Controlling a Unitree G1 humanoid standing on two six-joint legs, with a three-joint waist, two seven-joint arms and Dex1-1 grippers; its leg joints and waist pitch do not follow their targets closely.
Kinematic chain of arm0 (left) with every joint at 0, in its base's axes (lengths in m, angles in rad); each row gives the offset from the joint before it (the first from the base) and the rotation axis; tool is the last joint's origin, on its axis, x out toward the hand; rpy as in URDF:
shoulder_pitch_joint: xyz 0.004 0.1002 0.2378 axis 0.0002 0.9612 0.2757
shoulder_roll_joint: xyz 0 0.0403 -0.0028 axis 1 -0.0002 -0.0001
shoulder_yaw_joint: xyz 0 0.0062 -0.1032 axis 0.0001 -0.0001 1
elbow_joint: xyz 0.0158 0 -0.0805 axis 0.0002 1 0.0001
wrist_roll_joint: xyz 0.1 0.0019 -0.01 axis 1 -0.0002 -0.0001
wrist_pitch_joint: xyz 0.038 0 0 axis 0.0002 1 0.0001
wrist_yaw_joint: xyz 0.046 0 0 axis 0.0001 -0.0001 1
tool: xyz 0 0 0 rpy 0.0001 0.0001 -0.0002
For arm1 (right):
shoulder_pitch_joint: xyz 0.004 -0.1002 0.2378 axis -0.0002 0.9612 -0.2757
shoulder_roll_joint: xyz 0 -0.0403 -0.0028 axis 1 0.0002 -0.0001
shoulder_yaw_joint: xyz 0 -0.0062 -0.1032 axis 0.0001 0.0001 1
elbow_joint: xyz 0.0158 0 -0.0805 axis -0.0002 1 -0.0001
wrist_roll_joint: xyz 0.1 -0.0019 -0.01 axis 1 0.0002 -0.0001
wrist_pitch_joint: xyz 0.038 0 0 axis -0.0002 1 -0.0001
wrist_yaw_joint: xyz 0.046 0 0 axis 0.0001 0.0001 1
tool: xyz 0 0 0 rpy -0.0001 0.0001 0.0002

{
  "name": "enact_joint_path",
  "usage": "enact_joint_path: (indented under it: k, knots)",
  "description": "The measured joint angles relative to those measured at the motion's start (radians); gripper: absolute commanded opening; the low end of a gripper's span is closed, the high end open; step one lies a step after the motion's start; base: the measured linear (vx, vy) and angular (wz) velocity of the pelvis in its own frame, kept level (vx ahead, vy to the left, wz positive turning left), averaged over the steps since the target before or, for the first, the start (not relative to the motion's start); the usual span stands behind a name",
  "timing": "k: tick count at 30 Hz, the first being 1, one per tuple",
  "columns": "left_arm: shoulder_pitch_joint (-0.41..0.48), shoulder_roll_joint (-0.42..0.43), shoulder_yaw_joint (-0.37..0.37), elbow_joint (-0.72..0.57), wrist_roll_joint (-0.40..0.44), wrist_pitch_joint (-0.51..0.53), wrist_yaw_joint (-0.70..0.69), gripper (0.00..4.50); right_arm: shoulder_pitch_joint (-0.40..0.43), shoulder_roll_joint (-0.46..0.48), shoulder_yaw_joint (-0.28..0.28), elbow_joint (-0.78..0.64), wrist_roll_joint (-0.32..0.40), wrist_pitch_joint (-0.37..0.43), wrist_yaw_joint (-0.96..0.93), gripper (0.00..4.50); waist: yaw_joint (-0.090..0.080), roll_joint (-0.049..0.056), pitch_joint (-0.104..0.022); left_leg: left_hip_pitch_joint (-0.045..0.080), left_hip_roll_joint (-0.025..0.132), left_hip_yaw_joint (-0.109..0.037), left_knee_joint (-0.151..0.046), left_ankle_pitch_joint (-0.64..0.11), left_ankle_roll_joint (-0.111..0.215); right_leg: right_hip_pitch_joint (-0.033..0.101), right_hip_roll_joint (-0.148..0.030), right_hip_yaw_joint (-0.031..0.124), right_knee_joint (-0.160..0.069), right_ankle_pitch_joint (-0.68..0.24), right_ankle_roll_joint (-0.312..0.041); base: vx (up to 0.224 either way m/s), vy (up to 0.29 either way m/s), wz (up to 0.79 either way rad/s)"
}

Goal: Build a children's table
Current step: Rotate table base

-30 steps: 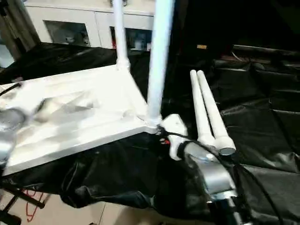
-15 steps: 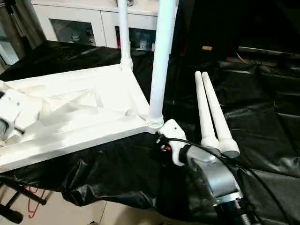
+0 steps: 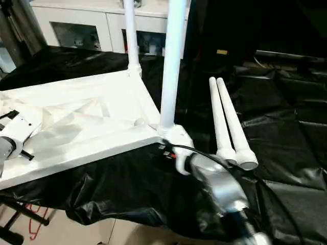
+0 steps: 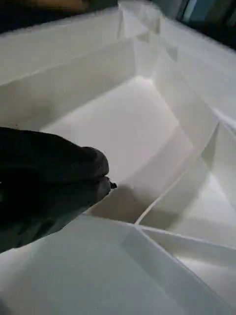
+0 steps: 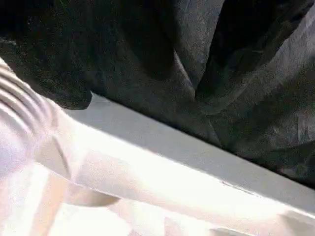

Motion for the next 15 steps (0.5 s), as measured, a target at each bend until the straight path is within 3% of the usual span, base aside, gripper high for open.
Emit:
enact_joint_path:
  k: [5,8,15]
  knots:
    - [0.028,0.002,-0.020,-0.121,-0.084,0.107,-0.177,0.03,-0.057,0.019,-0.001,0.125,-0.015,-0.041,-0.033,3.88,0.006,0.006,-0.004,0.001,-0.001,0.000,0.000,0.000,0.000,0.002,0.000,0.002,0.000,0.000,0.000,0.000,0.000,0.00]
    - [0.037,0.000,-0.058,-0.167,-0.123,0.127,-0.264,0.03,-0.079,0.027,-0.001,0.176,-0.031,-0.064,-0.050,3.88,0.007,0.011,-0.007,0.003,-0.001,0.001,0.000,0.000,0.000,0.003,0.000,0.003,0.001,0.000,0.000,0.000,0.000,0.00]
    - [0.044,-0.013,-0.124,-0.227,-0.190,0.146,-0.400,0.03,-0.115,0.034,-0.015,0.266,-0.044,-0.104,-0.083,3.88,0.004,0.011,-0.007,0.003,-0.002,0.001,0.000,0.000,0.000,0.004,0.000,0.004,0.002,0.000,0.000,0.000,0.000,0.00]
